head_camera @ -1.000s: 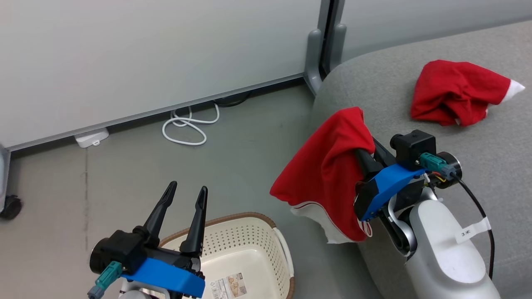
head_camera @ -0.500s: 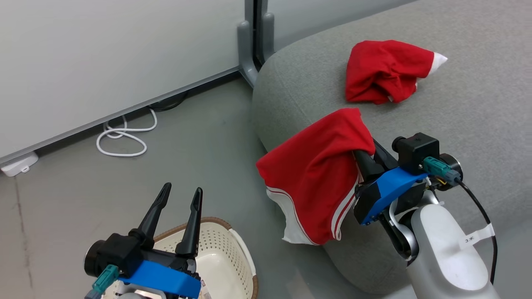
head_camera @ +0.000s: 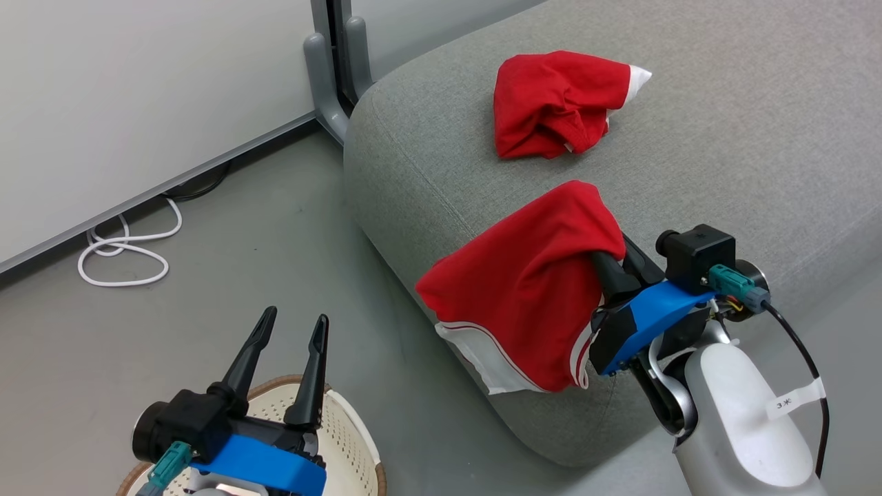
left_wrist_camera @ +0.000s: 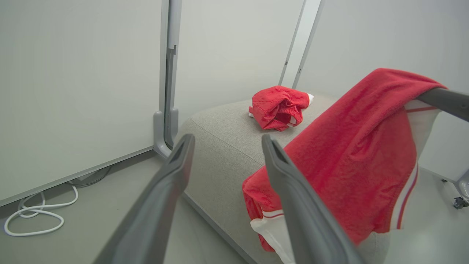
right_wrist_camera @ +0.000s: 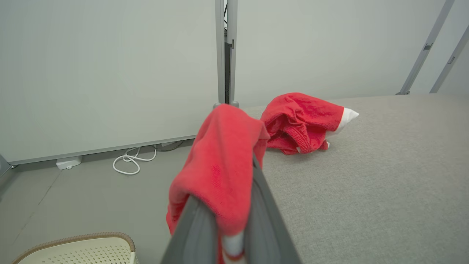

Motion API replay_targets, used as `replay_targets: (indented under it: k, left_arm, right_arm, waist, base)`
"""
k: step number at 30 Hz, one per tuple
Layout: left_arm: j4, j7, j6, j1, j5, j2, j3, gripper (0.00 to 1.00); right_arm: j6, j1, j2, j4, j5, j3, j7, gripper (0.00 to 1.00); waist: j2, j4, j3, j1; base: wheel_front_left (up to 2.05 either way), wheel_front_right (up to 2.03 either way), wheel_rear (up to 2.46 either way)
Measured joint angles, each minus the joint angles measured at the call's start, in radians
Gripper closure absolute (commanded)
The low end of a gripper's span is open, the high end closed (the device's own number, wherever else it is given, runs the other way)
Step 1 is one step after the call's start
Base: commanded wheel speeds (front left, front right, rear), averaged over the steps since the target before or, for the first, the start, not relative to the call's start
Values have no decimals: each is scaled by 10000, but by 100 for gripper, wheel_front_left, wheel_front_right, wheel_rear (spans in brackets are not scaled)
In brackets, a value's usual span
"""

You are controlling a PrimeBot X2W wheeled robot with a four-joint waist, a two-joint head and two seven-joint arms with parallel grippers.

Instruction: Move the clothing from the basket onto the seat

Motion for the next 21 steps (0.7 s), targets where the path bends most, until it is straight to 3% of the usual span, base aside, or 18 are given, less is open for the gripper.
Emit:
replay_targets:
  k: [13,21]
  left_arm:
    - [33,0,-2,-24,-86,128,-209,0]
    - [-226,0,-2,-321,-44,479,-299,0]
  right_arm:
    - [0,-3,2,92,81,-138,-94,100]
    - [2,-1721,-6,224,180,-1181,33,100]
  waist:
    - [0,54,133,0]
    - [0,123,871,0]
  base:
    - [0,0,0]
    - [0,0,0]
